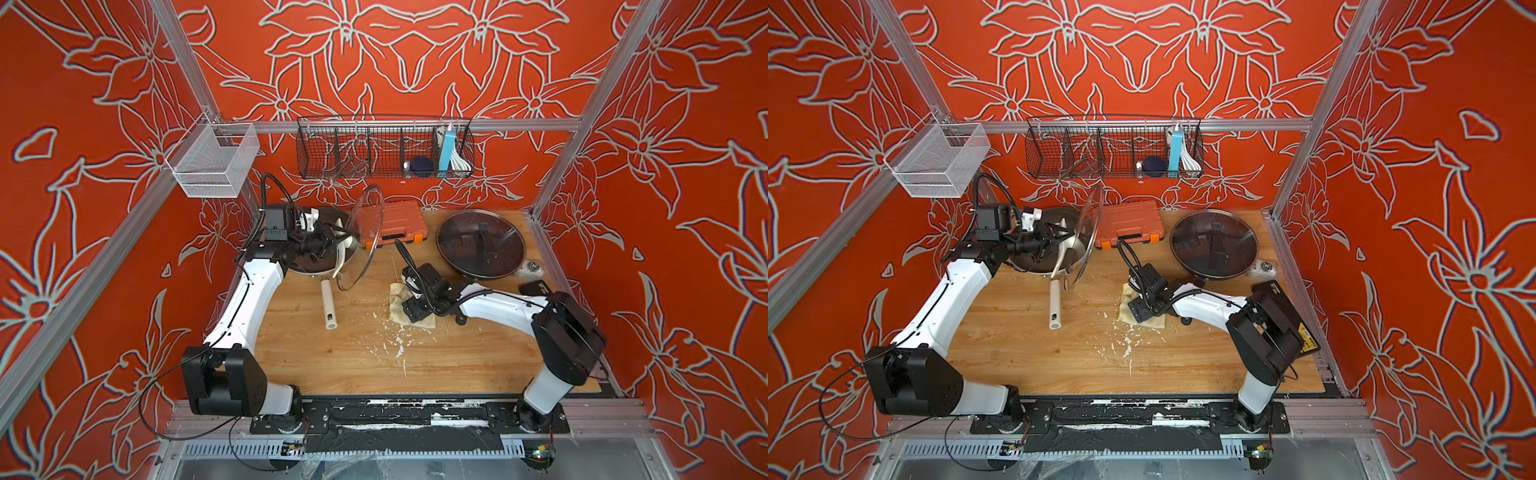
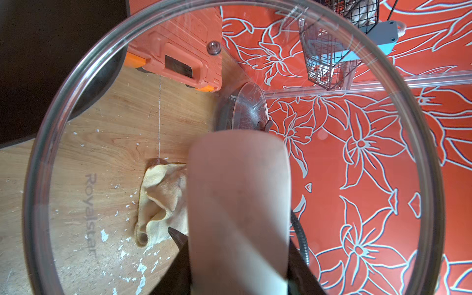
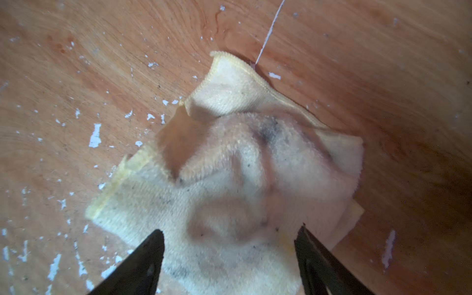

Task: Wipe the pot lid with a cloth
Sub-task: Pick up the cleaning item at the center of the board.

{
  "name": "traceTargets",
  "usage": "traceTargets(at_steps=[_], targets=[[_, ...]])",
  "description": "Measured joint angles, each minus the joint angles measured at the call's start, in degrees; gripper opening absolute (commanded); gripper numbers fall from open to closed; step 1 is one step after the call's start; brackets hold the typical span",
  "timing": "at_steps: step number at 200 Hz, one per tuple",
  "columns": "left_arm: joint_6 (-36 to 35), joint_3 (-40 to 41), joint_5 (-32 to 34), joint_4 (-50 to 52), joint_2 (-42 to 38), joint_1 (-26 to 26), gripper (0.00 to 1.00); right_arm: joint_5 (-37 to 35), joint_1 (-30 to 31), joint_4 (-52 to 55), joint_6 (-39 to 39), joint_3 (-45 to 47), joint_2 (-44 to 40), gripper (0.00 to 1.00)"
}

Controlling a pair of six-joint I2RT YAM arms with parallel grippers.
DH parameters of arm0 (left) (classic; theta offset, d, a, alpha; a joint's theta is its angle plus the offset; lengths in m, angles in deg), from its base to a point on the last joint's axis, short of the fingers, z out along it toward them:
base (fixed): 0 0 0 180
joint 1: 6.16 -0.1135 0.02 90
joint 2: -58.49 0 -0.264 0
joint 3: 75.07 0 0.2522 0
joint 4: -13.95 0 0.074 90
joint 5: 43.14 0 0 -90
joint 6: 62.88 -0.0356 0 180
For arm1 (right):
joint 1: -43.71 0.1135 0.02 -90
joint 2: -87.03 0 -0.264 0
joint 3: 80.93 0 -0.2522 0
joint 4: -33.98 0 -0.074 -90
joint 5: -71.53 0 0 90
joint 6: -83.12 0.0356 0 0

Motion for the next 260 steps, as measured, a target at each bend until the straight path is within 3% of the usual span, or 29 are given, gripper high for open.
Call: traceTargets(at_steps=[56, 112, 176, 260], targets=[[0.74, 0.02, -0.15, -0.72, 0.0, -0.09, 0.0, -1.16, 0.0, -0.46, 1.38, -1.75, 5.92, 0.67], [2.36, 1.11, -1.36, -3.34, 0.0, -0.11, 0.0, -1.16, 0.04, -2.01, 2.21, -1.31, 6.08, 0.0], [8.85, 2.95, -4.44, -7.98, 0.04, -0.11, 0.0, -0.11, 0.02, -2.84, 1.81, 2.95, 0.7, 0.0], [21.4, 7.13, -7.45, -19.23, 1.4, 1.55, 0.0, 9.03, -1.68, -16.48, 0.7, 14.38, -27.15, 0.0]])
